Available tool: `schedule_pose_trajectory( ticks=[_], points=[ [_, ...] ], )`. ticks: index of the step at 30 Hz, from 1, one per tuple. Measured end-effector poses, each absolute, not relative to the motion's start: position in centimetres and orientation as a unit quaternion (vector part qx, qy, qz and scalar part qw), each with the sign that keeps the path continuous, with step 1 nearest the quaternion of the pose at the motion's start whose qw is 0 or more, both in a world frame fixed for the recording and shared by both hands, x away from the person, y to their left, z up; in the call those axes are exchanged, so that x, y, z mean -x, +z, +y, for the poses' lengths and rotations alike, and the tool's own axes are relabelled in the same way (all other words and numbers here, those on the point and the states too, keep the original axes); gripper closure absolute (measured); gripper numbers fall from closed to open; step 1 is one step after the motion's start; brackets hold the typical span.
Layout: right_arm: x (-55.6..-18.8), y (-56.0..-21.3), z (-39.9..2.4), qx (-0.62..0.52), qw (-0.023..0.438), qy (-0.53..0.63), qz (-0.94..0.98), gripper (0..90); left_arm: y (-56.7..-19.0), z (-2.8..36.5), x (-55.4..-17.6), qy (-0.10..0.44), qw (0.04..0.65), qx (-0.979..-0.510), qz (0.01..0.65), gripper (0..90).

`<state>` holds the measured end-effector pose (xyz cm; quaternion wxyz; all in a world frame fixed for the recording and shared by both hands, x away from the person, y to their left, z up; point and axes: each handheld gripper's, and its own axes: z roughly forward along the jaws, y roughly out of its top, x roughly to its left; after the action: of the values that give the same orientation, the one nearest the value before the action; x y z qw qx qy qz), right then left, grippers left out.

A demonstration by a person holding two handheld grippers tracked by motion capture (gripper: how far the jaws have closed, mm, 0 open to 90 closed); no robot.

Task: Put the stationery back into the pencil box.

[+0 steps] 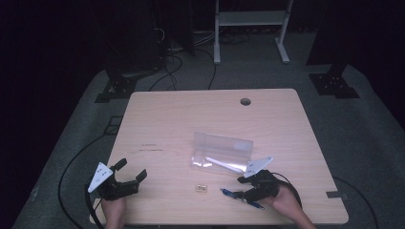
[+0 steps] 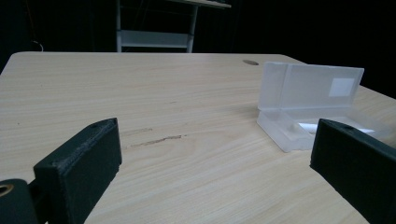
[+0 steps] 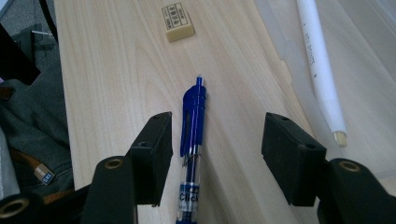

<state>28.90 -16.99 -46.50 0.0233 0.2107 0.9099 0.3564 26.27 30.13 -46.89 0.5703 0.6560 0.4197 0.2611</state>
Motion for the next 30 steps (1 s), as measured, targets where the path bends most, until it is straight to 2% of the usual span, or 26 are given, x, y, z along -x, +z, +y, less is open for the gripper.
schedule_pose_trajectory(
  ticks=[16, 30],
  points=[
    [-27.7, -46.9, -17.7, -0.207, 0.023, 0.353, 0.912, 46.5, -46.9, 30.1, -26.3, 0.261, 0.569, -0.657, 0.42, 1.1],
    [-27.0, -48.0, -17.7, -0.205, 0.026, 0.349, 0.914, 57.1, -46.9, 30.1, -26.3, 0.262, 0.57, -0.656, 0.42, 1.1]
  ],
)
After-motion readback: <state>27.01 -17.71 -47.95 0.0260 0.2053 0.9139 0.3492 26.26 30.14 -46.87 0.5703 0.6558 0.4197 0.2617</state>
